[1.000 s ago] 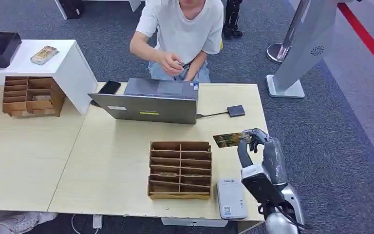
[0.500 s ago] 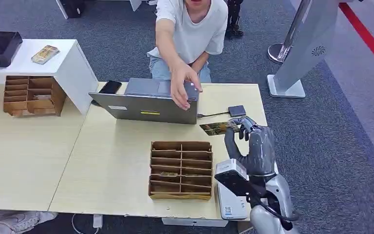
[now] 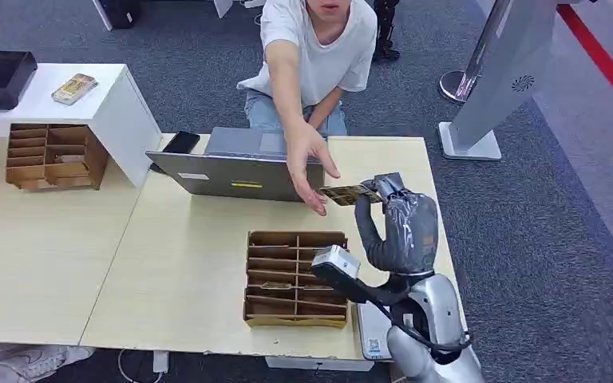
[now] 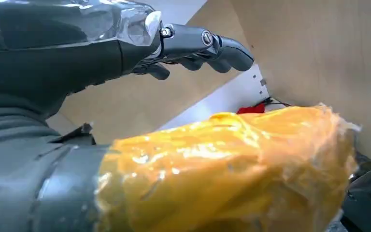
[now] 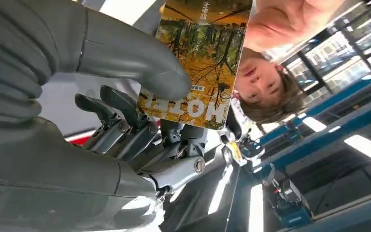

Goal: Pass the card to the sensor for recognition and then transmit it.

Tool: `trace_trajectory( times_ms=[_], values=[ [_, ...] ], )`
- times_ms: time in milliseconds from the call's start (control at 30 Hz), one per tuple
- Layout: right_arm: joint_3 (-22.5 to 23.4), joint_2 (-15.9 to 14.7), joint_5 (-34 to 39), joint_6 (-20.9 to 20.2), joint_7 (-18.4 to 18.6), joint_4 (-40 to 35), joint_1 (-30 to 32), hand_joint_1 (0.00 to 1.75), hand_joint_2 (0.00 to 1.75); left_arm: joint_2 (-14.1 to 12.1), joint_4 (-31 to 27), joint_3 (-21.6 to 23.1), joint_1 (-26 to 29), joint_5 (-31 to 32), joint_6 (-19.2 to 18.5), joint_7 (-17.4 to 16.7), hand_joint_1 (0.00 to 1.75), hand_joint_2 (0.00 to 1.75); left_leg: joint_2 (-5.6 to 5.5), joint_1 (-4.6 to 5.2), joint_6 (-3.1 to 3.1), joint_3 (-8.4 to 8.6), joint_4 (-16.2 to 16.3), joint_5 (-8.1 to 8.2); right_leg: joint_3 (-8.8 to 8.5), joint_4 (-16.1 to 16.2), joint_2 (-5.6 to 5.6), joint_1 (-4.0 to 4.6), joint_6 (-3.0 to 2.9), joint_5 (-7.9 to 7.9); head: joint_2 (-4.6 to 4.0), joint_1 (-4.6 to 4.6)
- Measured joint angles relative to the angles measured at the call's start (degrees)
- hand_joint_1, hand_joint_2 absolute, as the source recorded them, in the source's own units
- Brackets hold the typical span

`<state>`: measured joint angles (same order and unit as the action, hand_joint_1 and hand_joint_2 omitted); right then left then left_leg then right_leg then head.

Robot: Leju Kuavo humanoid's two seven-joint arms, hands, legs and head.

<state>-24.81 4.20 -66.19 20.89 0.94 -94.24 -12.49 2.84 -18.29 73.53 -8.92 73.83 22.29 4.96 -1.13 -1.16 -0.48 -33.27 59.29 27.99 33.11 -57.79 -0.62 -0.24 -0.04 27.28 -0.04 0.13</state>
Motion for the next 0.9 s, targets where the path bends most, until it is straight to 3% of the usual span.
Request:
trace_trajectory(
  times_ms=[333,367,400,467,900],
  values=[
    [-1.3,1.7,-3.6,-2.1,3.0,6.6,-4.7,1.75,1.75,-0.3,-0.4,0.3,-0.1,-0.9,0.0,0.5,0.00,0.00,-0.10,0.00,0.00,-0.01,0.0,-0.01,0.02,0.0,-0.06,0.00,0.00,0.00,-0.02,0.02],
    [-1.5,1.9,-3.4,-2.8,3.2,7.3,-5.3,1.61,1.75,-0.3,-0.5,0.3,0.0,-1.2,-0.1,0.5,0.00,0.00,-0.10,0.00,0.00,-0.03,0.0,-0.01,0.02,0.0,-0.06,0.00,0.00,0.00,-0.02,0.02],
    [-1.6,2.2,-3.1,-3.4,3.2,8.0,-5.7,0.51,1.75,-0.3,-0.6,0.5,0.0,-1.5,-0.2,0.5,0.00,0.00,-0.10,0.00,-0.01,0.00,0.0,-0.01,0.02,0.0,-0.06,0.00,0.00,0.00,-0.02,0.00],
    [-2.0,2.5,-2.6,-4.1,3.1,8.8,-6.1,0.00,1.75,-0.5,-0.7,0.7,0.0,-1.9,-0.2,0.5,0.00,0.00,-0.17,0.00,-0.03,-0.02,0.0,-0.03,0.03,0.0,-0.12,0.00,-0.01,0.01,-0.02,0.02],
    [-2.9,3.3,-1.5,-5.4,2.5,12.0,-6.9,0.00,1.75,-1.0,-1.5,0.9,0.1,-2.9,-1.6,0.7,0.00,0.00,-0.25,0.00,-0.04,-0.07,0.0,-0.04,0.04,0.0,-0.20,0.00,-0.01,0.01,-0.02,0.04]
  ],
)
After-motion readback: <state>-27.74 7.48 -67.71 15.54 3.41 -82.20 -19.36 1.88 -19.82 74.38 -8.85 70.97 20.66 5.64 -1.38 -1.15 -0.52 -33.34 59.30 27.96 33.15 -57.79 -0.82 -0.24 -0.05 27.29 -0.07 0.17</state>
